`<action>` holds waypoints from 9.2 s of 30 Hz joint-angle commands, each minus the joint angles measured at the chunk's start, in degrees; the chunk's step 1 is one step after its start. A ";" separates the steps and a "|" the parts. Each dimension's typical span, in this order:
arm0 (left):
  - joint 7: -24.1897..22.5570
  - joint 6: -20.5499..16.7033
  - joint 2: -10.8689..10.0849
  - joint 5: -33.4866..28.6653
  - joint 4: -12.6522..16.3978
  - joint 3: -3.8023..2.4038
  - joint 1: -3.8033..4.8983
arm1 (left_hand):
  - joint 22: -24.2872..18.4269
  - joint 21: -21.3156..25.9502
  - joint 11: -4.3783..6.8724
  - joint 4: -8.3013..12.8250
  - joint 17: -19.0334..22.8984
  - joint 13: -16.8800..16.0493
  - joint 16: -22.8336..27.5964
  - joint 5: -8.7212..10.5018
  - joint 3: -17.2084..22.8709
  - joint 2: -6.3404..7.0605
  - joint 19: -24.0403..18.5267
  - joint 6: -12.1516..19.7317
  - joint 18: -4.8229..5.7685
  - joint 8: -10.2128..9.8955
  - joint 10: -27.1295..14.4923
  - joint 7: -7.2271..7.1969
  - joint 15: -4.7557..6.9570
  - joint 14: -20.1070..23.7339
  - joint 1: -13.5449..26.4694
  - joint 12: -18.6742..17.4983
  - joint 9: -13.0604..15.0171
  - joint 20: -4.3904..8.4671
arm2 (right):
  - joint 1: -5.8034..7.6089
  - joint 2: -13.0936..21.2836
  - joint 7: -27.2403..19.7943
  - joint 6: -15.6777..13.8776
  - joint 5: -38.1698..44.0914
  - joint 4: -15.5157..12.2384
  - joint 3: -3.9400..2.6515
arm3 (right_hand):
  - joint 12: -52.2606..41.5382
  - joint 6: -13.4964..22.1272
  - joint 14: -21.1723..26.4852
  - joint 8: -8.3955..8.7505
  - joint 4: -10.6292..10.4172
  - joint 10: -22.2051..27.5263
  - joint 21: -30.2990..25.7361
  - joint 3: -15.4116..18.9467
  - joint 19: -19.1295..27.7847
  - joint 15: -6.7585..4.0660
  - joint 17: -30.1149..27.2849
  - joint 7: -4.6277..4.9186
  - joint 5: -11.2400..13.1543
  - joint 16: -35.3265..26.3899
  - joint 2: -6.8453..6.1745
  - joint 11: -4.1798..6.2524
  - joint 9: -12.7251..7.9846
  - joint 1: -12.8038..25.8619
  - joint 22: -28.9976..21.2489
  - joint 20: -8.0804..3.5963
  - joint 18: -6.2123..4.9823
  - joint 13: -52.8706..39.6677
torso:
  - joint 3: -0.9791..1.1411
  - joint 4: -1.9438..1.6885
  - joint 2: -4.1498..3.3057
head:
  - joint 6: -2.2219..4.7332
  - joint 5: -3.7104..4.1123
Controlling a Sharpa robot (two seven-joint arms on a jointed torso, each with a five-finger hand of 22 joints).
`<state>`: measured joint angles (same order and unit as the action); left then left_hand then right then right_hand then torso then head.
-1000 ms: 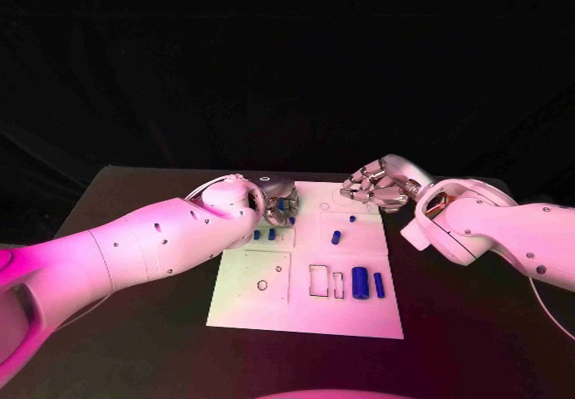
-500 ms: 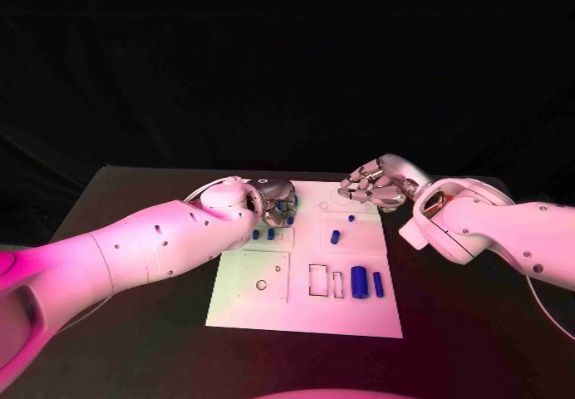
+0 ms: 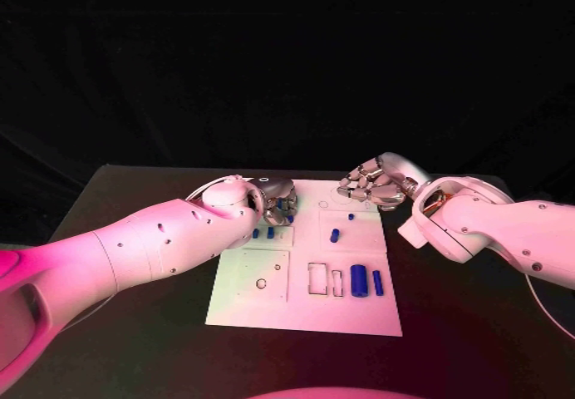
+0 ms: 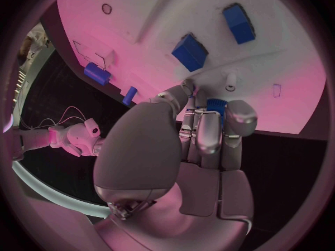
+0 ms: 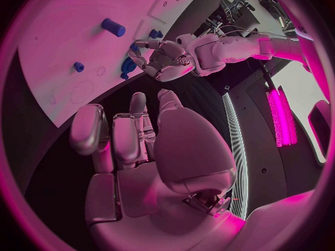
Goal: Assemble the parts on the task board
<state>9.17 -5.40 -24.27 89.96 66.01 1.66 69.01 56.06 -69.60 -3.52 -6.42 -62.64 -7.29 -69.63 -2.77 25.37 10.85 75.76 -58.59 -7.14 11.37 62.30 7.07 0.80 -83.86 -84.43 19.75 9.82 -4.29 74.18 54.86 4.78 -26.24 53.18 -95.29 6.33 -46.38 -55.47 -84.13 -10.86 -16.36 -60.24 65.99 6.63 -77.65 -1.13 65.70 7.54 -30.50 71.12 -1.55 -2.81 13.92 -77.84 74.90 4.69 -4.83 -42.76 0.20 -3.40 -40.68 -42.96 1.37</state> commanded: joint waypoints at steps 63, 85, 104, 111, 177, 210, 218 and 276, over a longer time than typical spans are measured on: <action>-0.11 -0.68 -9.90 -7.93 7.75 -3.19 0.51 | 2.13 -2.28 0.84 4.44 1.72 0.30 -1.29 -0.17 3.70 -0.98 -0.51 -6.36 0.75 -2.47 7.93 -0.32 0.87 -0.64 1.78 -5.84 -0.70 0.44 | -0.09 0.05 -0.41 0.63 0.42 0.66 0.00 | 0.22 0.10 -0.18 -0.35 -0.04 0.05 -0.46 -0.44 0.24 -0.40 -0.03 -0.12 -0.33 -0.38 -0.10 0.17 0.12 -0.48 0.27 0.03 -0.60 0.21 | -0.11 -0.11 0.09 | 0.65 -0.17; -0.16 1.49 -9.14 -7.67 5.27 -3.00 0.00 | 2.05 -2.24 0.81 4.47 1.78 0.31 -1.32 -0.18 3.71 -0.84 -0.60 -6.34 0.72 -2.66 7.99 -0.30 0.83 -0.62 1.99 -6.10 -0.77 0.43 | -0.23 0.00 -0.42 0.58 0.42 0.64 0.00 | 0.28 0.05 -0.19 -0.39 -0.04 -0.08 -0.64 -0.44 0.28 -0.42 -0.10 -0.15 -0.34 -0.49 -0.11 0.20 0.14 -0.45 0.17 0.01 -0.63 0.37 | -0.01 -0.04 0.06 | 0.49 -0.31; -0.53 1.70 -8.37 -7.60 4.32 -2.84 -0.34 | 1.92 -2.17 0.81 4.47 1.83 0.30 -1.30 -0.17 3.71 -0.83 -0.67 -6.35 0.69 -2.70 8.02 -0.30 0.83 -0.61 2.04 -6.15 -0.79 0.43 | -0.24 0.00 -0.57 0.42 0.42 0.54 0.00 | 0.28 0.05 -0.19 -0.39 -0.04 -0.08 -0.64 -0.44 0.28 -0.42 -0.10 -0.15 -0.34 -0.49 -0.11 0.20 0.14 -0.45 0.17 0.01 -0.63 0.37 | -0.03 -0.04 0.05 | 0.48 -0.23; -0.44 2.09 -8.11 -7.60 3.99 -2.81 -0.47 | 1.95 -2.18 0.82 4.49 1.85 0.30 -1.30 -0.18 3.72 -0.83 -0.67 -6.36 0.70 -2.73 8.05 -0.32 0.83 -0.60 2.06 -6.19 -0.80 0.43 | -0.24 -0.01 -0.58 0.42 0.42 0.53 0.00 | 0.28 0.05 -0.19 -0.39 -0.04 -0.08 -0.64 -0.44 0.28 -0.42 -0.10 -0.15 -0.34 -0.49 -0.11 0.20 0.14 -0.45 0.17 0.01 -0.63 0.37 | -0.02 0.02 0.04 | 0.46 -0.23; -8.06 -13.59 -20.37 -40.08 12.41 -3.41 0.08 | -21.85 15.48 -0.22 4.38 27.70 -1.17 17.56 -0.27 3.63 -0.09 -14.11 -4.68 -3.50 -6.76 7.58 0.99 -0.11 9.27 4.39 -7.87 -3.50 -0.25 | -0.83 -1.73 11.13 11.61 41.32 4.48 0.00 | 34.04 -4.09 -1.90 5.55 2.34 -2.64 6.23 -14.09 -4.54 0.53 2.80 -0.03 16.95 1.67 -4.92 -1.19 -2.97 -12.59 5.45 0.58 1.00 29.56 | -0.12 -0.12 0.22 | 1.42 2.84; -19.15 -14.84 -29.75 -79.10 24.97 -3.42 0.21 | -24.10 18.81 -0.57 4.91 30.98 -1.62 21.07 -0.16 2.25 -0.89 -14.30 -4.93 -3.43 -6.88 7.12 1.47 -0.48 10.82 4.23 -7.11 -4.05 -0.59 | -4.39 -6.94 11.23 12.92 45.94 8.86 0.08 | 37.33 -8.28 -2.01 6.36 2.70 -6.11 8.80 -20.65 -5.54 0.58 4.20 0.06 14.66 3.34 -7.01 -1.27 -3.58 -11.27 7.52 0.78 1.51 33.92 | -0.41 -0.19 0.02 | 1.09 3.48; -19.13 -14.56 -29.78 -79.25 25.12 -3.42 0.21 | -24.19 18.97 -0.62 5.01 31.07 -1.64 21.16 -0.16 2.16 -0.93 -14.35 -4.87 -3.43 -6.91 7.04 1.52 -0.52 10.94 4.17 -7.10 -4.10 -0.62 | -4.69 -7.80 10.98 13.17 45.81 10.16 0.08 | 37.61 -8.71 -2.02 6.39 2.98 -6.65 9.00 -21.73 -5.61 0.50 4.31 -0.01 14.21 3.50 -6.98 -1.16 -3.59 -11.09 7.72 0.70 1.55 34.22 | -0.37 -0.14 -0.02 | 1.05 3.48; -18.50 -13.40 -28.00 -80.31 24.02 -3.37 0.19 | -24.56 19.54 -0.91 5.34 31.40 -1.68 21.35 -0.16 1.81 -1.22 -14.45 -4.42 -3.40 -7.15 6.46 1.86 -0.74 11.37 4.03 -7.09 -4.36 -0.78 | -5.64 -7.71 9.02 2.88 43.05 -6.50 -0.85 | 39.08 -12.90 -2.25 5.07 8.27 -12.25 13.69 -28.89 -7.61 -0.56 5.22 -1.07 15.99 4.68 -6.58 0.16 -2.24 -8.27 10.60 -0.32 2.53 34.22 | -0.69 -0.32 0.28 | 0.63 -0.58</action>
<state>-8.88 -19.82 -52.52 10.57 90.02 -1.67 69.14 31.55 -50.36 -4.48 -1.11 -31.29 -8.92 -48.54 -2.77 27.32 10.18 61.52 -63.16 -10.28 4.54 69.09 8.60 -0.11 -72.90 -80.28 12.44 5.54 -5.01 68.82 47.66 14.92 -23.58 96.64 -101.73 5.44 -7.60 -68.42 -84.03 -5.70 -8.12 -72.18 79.32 -22.00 -83.91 -1.44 70.88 6.11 -14.74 75.44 -8.09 -2.48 11.58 -86.77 74.92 4.59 -3.05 -8.62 -0.36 -3.63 -40.48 -42.14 1.69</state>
